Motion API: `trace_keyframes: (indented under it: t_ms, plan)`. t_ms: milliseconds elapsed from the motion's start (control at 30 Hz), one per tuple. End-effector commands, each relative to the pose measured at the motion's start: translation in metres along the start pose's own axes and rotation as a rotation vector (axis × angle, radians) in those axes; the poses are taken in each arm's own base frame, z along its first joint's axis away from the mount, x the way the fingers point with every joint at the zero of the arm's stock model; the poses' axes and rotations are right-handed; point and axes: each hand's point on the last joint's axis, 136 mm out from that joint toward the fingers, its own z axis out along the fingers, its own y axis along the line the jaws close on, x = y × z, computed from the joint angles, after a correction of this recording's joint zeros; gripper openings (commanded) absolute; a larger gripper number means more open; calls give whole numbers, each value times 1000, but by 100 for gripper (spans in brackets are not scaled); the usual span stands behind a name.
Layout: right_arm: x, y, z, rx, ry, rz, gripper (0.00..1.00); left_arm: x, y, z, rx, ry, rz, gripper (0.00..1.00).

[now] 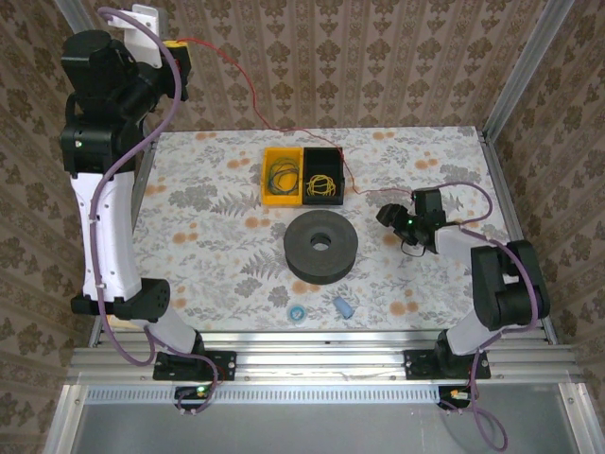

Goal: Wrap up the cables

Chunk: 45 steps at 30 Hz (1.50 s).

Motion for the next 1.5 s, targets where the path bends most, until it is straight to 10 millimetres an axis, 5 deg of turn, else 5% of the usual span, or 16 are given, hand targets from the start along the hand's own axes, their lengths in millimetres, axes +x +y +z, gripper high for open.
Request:
trace_keyframes:
  t_ms: [0, 333, 867, 1467]
  plan:
    - [-9, 4, 12, -31, -49, 59, 63, -10, -2, -7, -5, -31, 20, 0]
    - [-11, -8, 28, 2, -64, 117, 53, -12, -5, -8, -1, -38, 25, 0]
    - [-22, -18, 26, 62, -115, 112, 0, -13, -5, -12, -13, -35, 50, 0]
    - [-25, -18, -20, -37, -66, 82, 2, -12, -2, -15, -31, -31, 69, 0]
